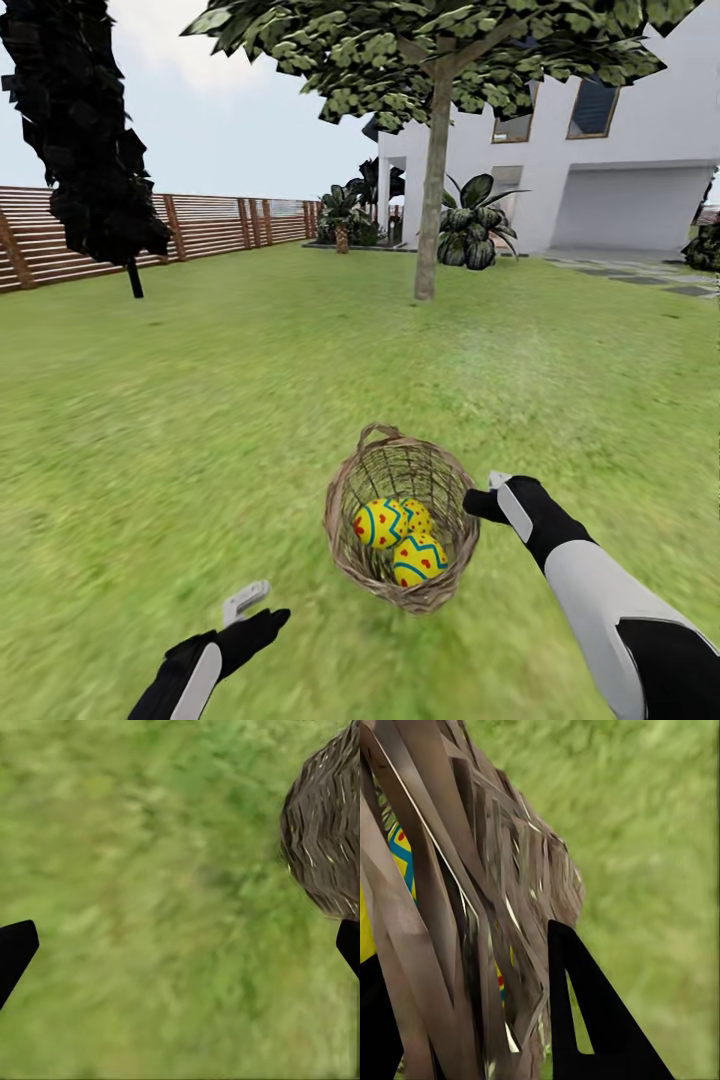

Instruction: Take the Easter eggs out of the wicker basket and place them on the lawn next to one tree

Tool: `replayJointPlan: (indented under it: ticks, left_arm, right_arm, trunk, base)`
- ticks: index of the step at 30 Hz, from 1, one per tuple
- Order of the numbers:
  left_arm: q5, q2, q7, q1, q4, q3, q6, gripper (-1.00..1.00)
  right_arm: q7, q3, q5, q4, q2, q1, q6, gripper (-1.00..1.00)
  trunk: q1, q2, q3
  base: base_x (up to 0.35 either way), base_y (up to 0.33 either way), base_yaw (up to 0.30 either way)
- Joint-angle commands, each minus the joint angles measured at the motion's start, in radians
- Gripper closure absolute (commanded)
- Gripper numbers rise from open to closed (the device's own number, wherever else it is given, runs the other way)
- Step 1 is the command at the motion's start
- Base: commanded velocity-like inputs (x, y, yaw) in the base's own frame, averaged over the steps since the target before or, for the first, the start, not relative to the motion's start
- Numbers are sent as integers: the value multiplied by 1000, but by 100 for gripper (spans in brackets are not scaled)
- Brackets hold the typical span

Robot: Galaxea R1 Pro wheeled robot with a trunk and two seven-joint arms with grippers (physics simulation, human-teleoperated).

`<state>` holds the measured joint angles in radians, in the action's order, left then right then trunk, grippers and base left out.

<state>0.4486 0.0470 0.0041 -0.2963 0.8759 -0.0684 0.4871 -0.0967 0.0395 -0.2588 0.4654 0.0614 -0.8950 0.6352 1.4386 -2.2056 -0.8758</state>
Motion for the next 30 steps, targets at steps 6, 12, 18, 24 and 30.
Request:
replayJointPlan:
  ticks: [6,12,18,24,30]
  left_arm:
    - [6,-4,-2,-1,-4,-4,7,-100]
    - [7,-5,-3,-1,-5,-3,7,-100]
    - [7,-6,-3,-1,-5,-3,7,-100]
    - [7,-6,-3,-1,-5,-3,7,-100]
    - [7,-6,-3,-1,-5,-2,7,-100]
  right_arm:
    - [-8,3,-22,18,0,4,3,100]
    - [-8,3,-22,19,0,4,3,100]
    - [-8,3,-22,19,1,4,3,100]
    - [-8,3,-22,19,1,4,3,100]
    - [-8,3,-22,18,2,4,3,100]
  trunk:
    - [0,0,-1]
    - [0,0,-1]
    - [0,0,-1]
    - [0,0,-1]
    - [0,0,-1]
  base:
    - [332,0,-21]
    - [332,0,-1]
    - [332,0,0]
    - [332,0,0]
    - [332,0,0]
